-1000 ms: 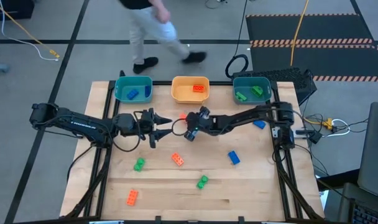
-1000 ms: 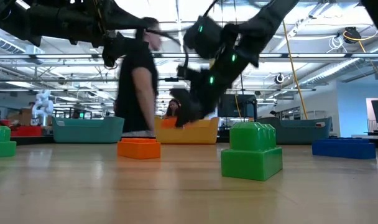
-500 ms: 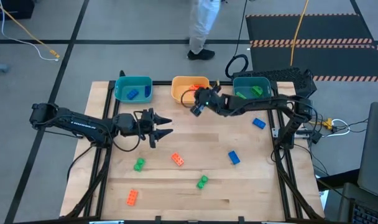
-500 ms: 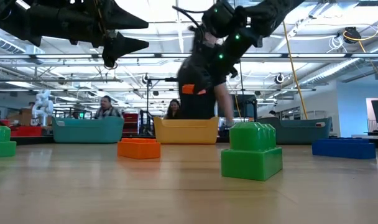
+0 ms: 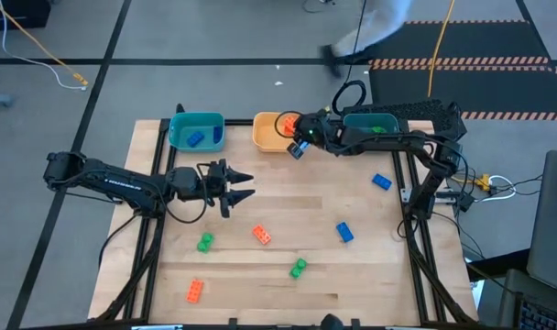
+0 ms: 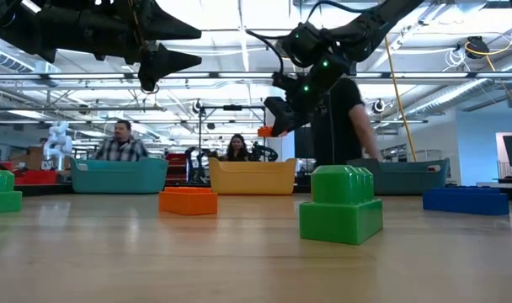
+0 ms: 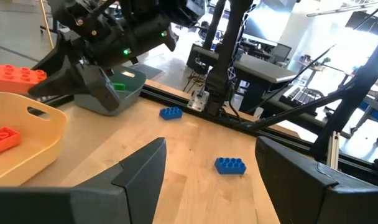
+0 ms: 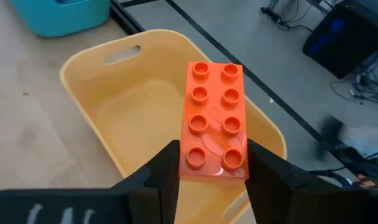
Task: Sort & place blocks by color
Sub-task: Put the orange game piece into the yellow bin, then put the green game piece into the dark blue bin
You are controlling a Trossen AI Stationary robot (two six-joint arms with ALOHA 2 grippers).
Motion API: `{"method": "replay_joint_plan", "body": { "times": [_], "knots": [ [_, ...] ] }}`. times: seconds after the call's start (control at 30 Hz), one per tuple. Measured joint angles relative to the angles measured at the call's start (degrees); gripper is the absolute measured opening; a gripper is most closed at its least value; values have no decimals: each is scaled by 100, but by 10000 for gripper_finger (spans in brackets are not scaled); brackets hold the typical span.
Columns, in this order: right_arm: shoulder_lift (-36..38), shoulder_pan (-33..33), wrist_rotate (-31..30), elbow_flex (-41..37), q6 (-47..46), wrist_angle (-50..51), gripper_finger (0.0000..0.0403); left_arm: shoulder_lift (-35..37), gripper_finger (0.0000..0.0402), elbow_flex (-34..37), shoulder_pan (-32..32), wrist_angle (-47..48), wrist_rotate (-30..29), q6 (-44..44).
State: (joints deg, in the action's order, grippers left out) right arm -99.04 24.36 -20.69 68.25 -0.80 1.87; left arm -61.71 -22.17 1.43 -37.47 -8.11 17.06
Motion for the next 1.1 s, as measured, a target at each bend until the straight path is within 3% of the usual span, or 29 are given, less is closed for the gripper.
{"method": "replay_joint_plan", "body": {
  "times": [0.07, 0.23, 0.37, 0.9, 1.0, 1.1],
  "knots": [
    [0, 6, 0, 0, -29, 9, 159, 0, 248, 0, 0, 0, 0, 7],
    [0, -7, 0, -161, -241, -72, 272, 0, 248, 0, 0, 0, 1, 36],
    [0, -7, -4, -325, -299, -84, 316, 0, 248, 2, 0, 0, 1, 173],
    [314, -86, 114, -415, -101, -632, 328, 0, 248, 2, 0, 0, 1, 120],
    [429, -131, 538, -441, -614, -374, 328, 0, 248, 2, 0, 0, 1, 123],
    [555, -243, 702, -469, -552, -511, 328, 0, 248, 2, 0, 0, 1, 120]
  ]
}}
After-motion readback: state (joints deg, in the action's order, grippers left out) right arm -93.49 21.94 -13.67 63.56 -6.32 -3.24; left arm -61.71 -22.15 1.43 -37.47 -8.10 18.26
